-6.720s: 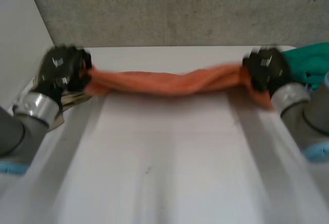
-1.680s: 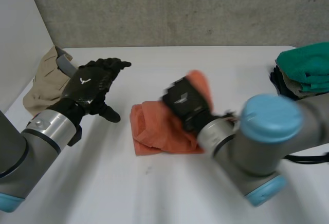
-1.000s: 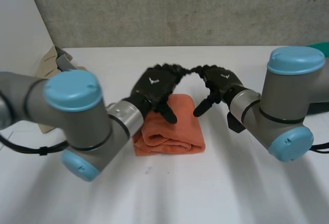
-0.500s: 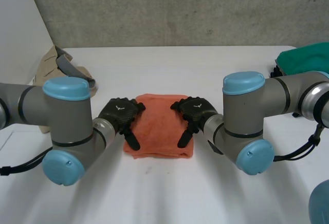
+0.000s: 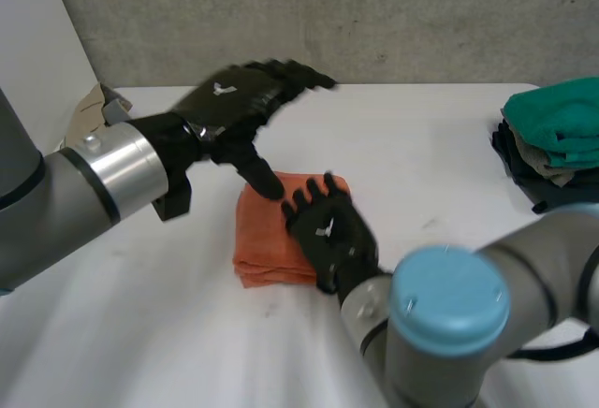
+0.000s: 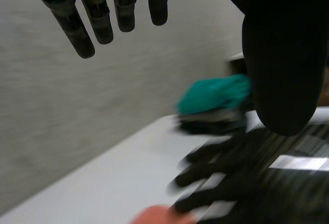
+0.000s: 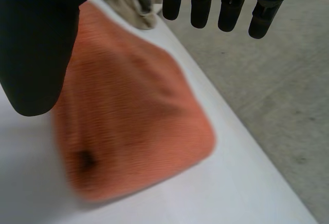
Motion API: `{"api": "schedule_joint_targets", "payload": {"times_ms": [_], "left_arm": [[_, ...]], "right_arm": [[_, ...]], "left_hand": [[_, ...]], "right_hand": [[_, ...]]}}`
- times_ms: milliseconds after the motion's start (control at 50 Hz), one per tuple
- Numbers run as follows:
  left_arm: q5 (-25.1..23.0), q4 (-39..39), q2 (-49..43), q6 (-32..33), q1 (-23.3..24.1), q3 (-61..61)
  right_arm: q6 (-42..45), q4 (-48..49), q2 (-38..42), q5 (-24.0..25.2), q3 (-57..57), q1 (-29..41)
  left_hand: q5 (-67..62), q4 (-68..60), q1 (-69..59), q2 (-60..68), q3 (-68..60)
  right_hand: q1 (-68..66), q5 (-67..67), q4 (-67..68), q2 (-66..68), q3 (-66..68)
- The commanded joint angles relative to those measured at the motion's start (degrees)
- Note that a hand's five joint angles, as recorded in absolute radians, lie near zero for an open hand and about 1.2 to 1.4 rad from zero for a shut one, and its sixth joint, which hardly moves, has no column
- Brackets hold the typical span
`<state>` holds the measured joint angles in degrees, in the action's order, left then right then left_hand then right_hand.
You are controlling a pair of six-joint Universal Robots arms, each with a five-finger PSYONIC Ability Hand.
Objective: Fold the laundry.
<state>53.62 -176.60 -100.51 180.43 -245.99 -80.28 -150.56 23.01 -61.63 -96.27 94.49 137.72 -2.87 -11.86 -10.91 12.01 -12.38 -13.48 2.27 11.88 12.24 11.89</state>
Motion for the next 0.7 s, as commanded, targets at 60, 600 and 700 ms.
{"api": "schedule_joint_targets", "payload": {"times_ms": [60, 600, 700], "left_arm": [[-16.9, 4.2, 0.0, -0.3, 0.6, -1.6], [-10.8, -2.1, -0.6, 0.0, 0.9, -4.5], [-10.8, -2.6, -0.3, -1.0, 0.2, -4.4]], "right_arm": [[-1.5, 11.4, 9.3, -1.5, -0.1, 1.5], [0.6, 13.8, 17.6, 2.9, -11.2, -3.3], [-0.1, 13.9, 16.0, 4.0, -12.6, -4.4]], "left_hand": [[2.9, 1.9, 0.9, -2.0, 2.4], [2.9, 1.9, 0.9, -2.0, 2.4], [2.9, 1.9, 0.9, -2.0, 2.4]], "right_hand": [[3.5, -2.3, -1.9, -2.2, -1.9], [-56.4, 57.6, 58.0, 57.6, 57.9], [-66.5, 67.7, 68.1, 67.8, 68.1]]}}
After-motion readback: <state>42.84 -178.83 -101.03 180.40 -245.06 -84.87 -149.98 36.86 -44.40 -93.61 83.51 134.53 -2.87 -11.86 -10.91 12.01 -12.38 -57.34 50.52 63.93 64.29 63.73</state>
